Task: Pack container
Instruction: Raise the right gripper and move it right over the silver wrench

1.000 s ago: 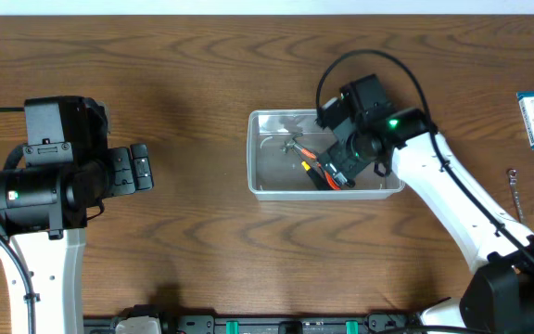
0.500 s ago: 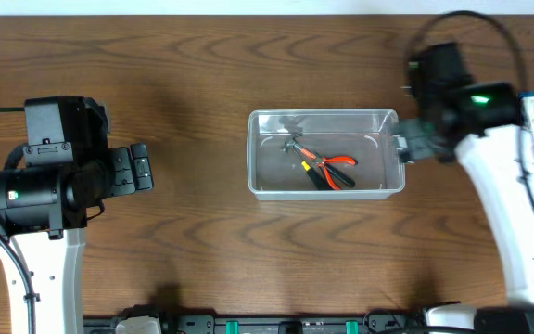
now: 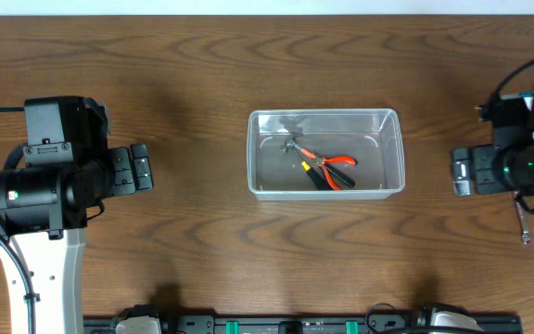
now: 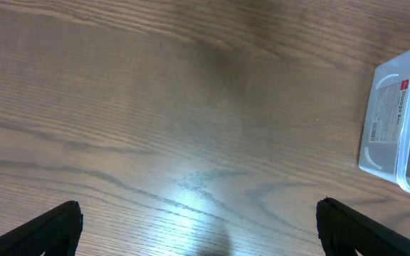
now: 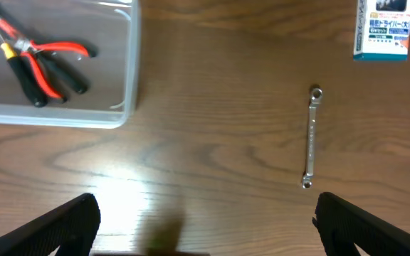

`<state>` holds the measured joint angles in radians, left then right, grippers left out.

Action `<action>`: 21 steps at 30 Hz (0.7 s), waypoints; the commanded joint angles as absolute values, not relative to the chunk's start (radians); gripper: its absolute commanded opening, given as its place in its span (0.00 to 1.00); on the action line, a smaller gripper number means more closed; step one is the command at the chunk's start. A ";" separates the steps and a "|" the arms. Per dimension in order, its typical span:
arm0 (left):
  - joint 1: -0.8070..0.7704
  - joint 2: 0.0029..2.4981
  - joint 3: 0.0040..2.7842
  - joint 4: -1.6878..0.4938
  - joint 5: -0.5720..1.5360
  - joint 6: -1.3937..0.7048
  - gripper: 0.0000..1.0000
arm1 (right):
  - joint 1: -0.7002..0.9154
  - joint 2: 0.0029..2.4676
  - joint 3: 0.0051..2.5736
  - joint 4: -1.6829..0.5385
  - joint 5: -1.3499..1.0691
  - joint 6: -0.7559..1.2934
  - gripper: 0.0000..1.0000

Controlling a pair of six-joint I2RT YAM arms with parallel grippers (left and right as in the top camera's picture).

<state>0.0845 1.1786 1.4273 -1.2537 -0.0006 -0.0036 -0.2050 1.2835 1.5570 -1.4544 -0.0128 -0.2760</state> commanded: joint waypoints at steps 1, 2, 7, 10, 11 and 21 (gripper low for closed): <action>0.089 1.184 1.431 -1.256 -0.008 -0.013 0.98 | -0.316 1.293 1.568 -1.447 -0.117 -0.371 0.99; 0.089 1.184 1.431 -1.256 -0.009 -0.013 0.98 | -0.358 1.295 1.568 -1.443 -0.160 -0.399 0.99; 0.089 1.184 1.431 -1.256 -0.009 -0.013 0.98 | -0.558 1.304 1.568 -1.428 -0.316 -0.521 0.99; 0.089 1.184 1.431 -1.256 -0.009 -0.013 0.98 | -0.653 1.311 1.567 -1.404 -0.385 -0.521 0.99; 0.089 1.184 1.431 -1.256 -0.009 -0.013 0.98 | -0.674 1.314 1.562 -1.395 -0.397 -0.522 0.99; 0.089 1.184 1.431 -1.256 -0.009 -0.013 0.98 | -0.739 1.421 1.387 -1.234 -0.205 -0.513 0.99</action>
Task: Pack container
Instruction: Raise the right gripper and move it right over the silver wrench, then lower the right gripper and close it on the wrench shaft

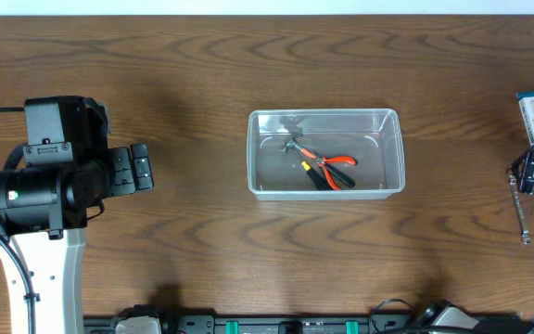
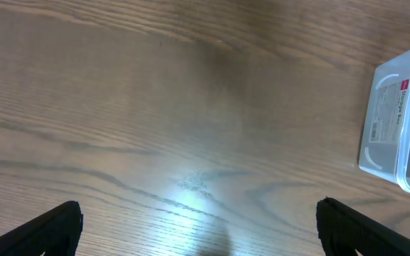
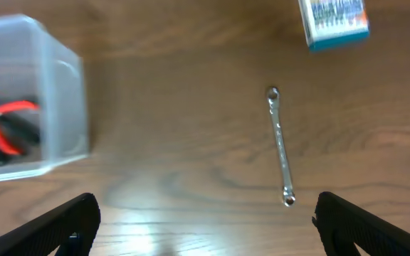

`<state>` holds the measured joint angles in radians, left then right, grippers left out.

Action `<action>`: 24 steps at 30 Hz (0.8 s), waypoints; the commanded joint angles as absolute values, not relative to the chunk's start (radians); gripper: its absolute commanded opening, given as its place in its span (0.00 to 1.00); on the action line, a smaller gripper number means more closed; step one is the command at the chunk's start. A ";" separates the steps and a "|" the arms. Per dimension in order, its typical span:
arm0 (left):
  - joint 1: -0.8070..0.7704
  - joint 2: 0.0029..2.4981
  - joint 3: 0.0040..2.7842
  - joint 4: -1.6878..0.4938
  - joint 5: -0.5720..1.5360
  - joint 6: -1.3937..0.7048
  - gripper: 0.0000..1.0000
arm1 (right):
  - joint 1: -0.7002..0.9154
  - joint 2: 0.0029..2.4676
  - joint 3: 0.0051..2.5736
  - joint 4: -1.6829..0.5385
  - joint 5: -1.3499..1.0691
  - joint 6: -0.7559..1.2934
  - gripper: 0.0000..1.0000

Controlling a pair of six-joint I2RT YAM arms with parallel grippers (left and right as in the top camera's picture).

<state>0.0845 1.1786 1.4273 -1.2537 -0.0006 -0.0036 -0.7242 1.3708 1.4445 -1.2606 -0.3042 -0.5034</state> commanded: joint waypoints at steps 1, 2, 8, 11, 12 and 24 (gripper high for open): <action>0.089 1.184 1.431 -1.256 -0.009 -0.012 0.98 | -0.739 1.435 1.375 -1.221 -0.181 -0.510 0.99; 0.089 1.184 1.431 -1.256 -0.009 -0.013 0.98 | -0.739 1.454 1.364 -1.208 -0.147 -0.510 0.99; 0.089 1.184 1.431 -1.256 -0.008 -0.012 0.98 | -0.739 1.547 1.357 -1.166 -0.057 -0.510 0.99; 0.089 1.184 1.431 -1.256 -0.009 -0.013 0.98 | -0.739 1.570 1.357 -1.127 -0.056 -0.517 0.99; 0.089 1.184 1.431 -1.256 -0.009 -0.013 0.98 | -0.739 1.578 1.357 -1.112 -0.056 -0.538 0.99; 0.089 1.184 1.431 -1.256 -0.009 -0.013 0.98 | -0.751 1.739 1.357 -0.963 -0.056 -0.651 0.99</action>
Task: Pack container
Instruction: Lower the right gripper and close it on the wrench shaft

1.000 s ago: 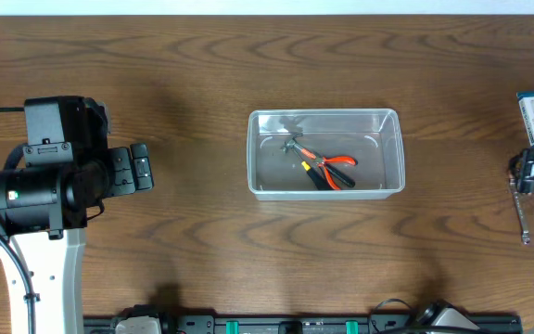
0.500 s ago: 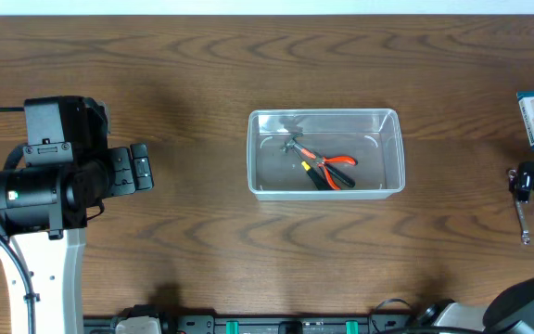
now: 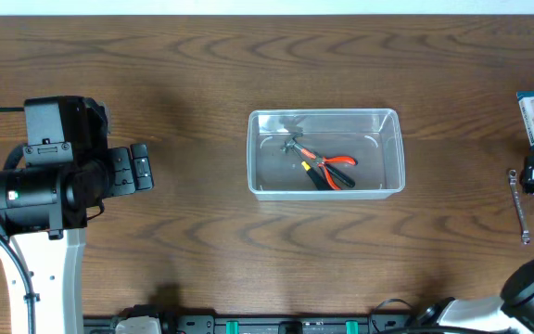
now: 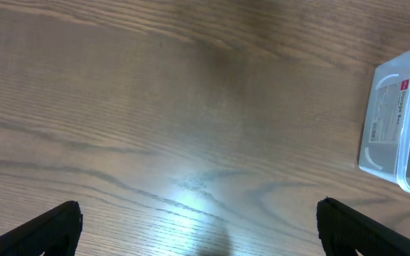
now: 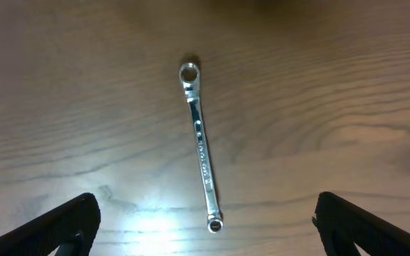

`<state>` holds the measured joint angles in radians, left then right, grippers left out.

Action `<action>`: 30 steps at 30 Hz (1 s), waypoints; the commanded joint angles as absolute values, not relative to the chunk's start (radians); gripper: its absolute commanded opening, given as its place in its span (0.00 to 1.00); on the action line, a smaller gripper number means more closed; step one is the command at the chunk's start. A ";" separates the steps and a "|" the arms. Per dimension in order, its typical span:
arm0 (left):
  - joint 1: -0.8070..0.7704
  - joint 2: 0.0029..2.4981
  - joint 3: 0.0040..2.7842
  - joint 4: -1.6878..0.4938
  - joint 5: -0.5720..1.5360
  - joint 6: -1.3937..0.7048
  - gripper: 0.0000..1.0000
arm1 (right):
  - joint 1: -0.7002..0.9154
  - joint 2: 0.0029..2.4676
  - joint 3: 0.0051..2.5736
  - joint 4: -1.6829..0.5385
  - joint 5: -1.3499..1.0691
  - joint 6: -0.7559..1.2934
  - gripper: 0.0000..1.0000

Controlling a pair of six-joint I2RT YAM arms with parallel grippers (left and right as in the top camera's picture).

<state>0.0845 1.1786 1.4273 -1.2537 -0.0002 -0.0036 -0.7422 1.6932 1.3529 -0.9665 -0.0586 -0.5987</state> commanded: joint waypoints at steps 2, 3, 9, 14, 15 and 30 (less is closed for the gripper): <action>0.089 1.184 1.431 -1.256 -0.009 -0.013 0.98 | -0.751 1.772 1.357 -0.953 -0.059 -0.675 0.99; 0.089 1.184 1.431 -1.256 -0.009 -0.012 0.98 | -0.751 1.785 1.357 -0.949 -0.060 -0.675 0.99; 0.089 1.184 1.431 -1.256 -0.009 -0.012 0.98 | -0.752 1.867 1.357 -0.946 -0.086 -0.708 0.99; 0.089 1.184 1.431 -1.256 -0.008 -0.012 0.98 | -0.751 1.918 1.357 -0.951 -0.086 -0.744 0.99; 0.089 1.184 1.431 -1.256 -0.009 -0.012 0.98 | -0.752 1.927 1.357 -0.950 -0.086 -0.756 0.99; 0.089 1.184 1.431 -1.256 -0.009 -0.013 0.98 | -0.767 2.001 1.333 -0.941 0.012 -0.756 0.99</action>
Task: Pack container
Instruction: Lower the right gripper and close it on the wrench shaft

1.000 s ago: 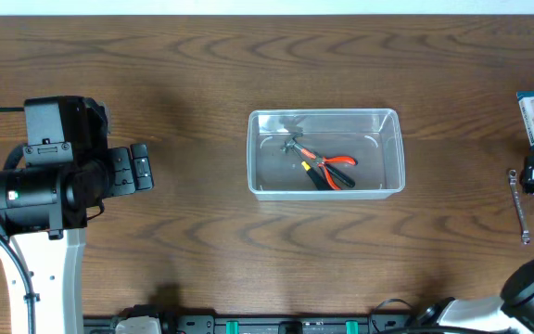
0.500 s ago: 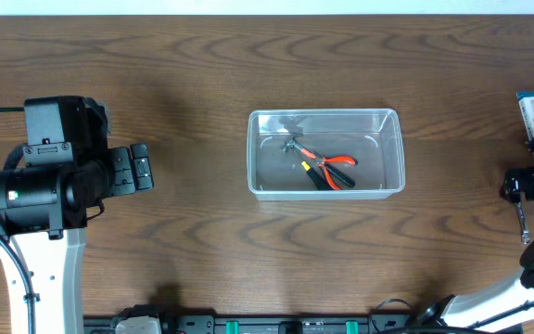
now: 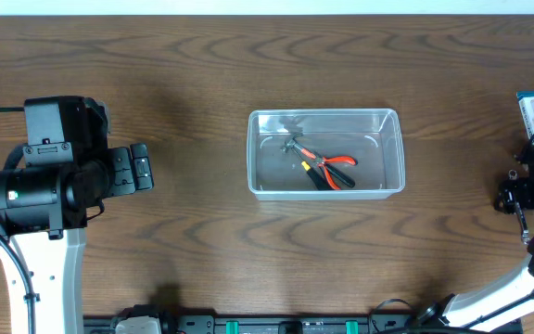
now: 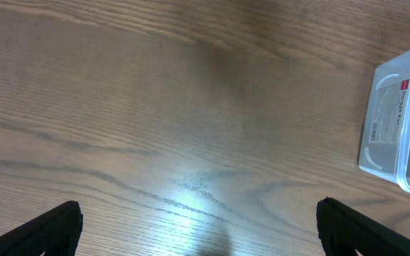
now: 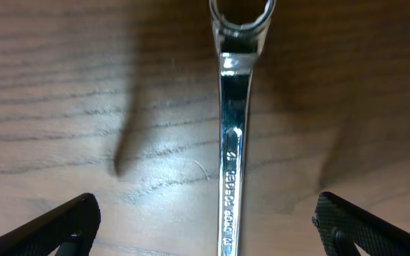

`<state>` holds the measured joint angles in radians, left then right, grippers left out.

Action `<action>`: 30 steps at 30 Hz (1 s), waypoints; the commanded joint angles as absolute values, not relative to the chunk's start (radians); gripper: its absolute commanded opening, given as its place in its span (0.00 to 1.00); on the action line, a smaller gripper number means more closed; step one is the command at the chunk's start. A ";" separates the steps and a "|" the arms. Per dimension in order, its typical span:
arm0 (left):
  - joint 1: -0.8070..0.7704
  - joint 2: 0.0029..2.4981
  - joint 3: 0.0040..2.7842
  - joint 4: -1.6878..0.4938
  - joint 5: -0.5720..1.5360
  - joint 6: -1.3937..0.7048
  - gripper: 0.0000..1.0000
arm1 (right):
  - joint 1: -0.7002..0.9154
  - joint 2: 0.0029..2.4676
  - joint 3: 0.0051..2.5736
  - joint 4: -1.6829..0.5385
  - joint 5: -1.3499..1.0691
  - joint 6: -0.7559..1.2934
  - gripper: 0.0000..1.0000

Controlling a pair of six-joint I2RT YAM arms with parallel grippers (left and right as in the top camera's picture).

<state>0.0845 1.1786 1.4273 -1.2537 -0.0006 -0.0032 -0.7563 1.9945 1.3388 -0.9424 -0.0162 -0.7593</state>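
Note:
A clear plastic container (image 3: 323, 113) sits mid-table with red-handled pliers (image 3: 328, 168) and another small tool inside. A silver wrench (image 5: 235, 142) lies flat on the wood at the far right, its lower end showing in the overhead view (image 3: 524, 229). My right gripper (image 5: 208, 227) is open and low over it, with the wrench shaft running between the two fingers (image 5: 70, 220). Overhead, the right gripper (image 3: 517, 197) covers the wrench's upper part. My left gripper (image 4: 201, 227) is open over bare wood, with the container's corner (image 4: 404, 121) at its far right.
A small blue-and-white box lies at the table's right edge, just beyond the wrench. The left arm's body (image 3: 44, 186) stands at the table's left side. A black rail (image 3: 286, 325) runs along the front edge.
My right gripper has come down close over the wrench, which now fills the wrist view between the open fingers. The left arm, container and pliers are unchanged.
My right gripper was open just right of the container, with the wrench and box farther off. Then it was at the table's right edge, then high above the wrench. Now it is low with the wrench between its fingers. The left gripper stayed open and still.

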 commanded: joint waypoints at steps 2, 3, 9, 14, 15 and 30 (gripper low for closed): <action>0.089 1.184 1.431 -1.256 -0.008 -0.013 0.98 | -0.767 2.001 1.333 -0.941 0.012 -0.756 0.99; 0.089 1.184 1.431 -1.256 -0.009 -0.013 0.98 | -0.767 2.001 1.333 -0.942 0.012 -0.756 0.99; 0.089 1.184 1.431 -1.256 -0.009 -0.013 0.98 | -0.767 2.002 1.330 -0.931 0.036 -0.757 0.95; 0.089 1.184 1.431 -1.256 -0.009 -0.013 0.98 | -0.767 2.003 1.321 -0.924 0.049 -0.757 0.99; 0.089 1.184 1.431 -1.256 -0.009 -0.012 0.98 | -0.767 2.003 1.320 -0.924 0.049 -0.760 0.99; 0.089 1.184 1.431 -1.256 -0.008 -0.013 0.98 | -0.767 2.003 1.247 -0.877 0.049 -0.768 0.99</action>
